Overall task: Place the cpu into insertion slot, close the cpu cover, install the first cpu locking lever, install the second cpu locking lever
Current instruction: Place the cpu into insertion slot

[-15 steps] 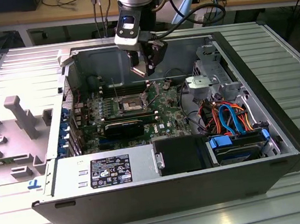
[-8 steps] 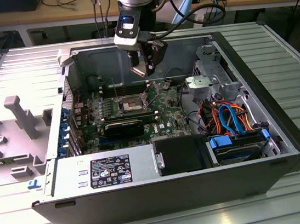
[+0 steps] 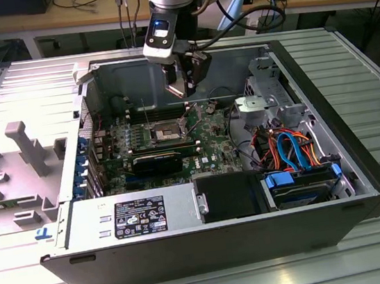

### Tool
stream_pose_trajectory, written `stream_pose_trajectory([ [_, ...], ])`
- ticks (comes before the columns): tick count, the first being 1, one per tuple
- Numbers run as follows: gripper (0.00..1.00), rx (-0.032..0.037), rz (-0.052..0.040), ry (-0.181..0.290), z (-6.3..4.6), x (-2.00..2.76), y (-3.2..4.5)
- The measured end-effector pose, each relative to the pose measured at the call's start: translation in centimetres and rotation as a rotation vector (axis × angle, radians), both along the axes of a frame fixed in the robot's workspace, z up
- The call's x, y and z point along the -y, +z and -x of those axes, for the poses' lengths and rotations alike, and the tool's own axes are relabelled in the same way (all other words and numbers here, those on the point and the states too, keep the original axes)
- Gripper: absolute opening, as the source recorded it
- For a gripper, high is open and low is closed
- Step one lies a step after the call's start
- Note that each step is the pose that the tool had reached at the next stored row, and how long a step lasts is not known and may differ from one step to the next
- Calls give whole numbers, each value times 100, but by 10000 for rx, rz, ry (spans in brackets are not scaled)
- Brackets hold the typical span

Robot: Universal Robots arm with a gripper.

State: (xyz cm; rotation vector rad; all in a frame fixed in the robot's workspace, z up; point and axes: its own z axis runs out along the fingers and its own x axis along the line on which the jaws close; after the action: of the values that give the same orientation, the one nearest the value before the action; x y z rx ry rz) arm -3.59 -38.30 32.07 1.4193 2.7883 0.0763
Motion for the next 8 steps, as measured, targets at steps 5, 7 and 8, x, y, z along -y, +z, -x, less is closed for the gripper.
stream_pose_trajectory([
  [5,54,0,0,-156,0,0,-2],
  [7,54,0,0,-209,0,0,-3],
  [8,54,0,0,-227,0,0,-3],
])
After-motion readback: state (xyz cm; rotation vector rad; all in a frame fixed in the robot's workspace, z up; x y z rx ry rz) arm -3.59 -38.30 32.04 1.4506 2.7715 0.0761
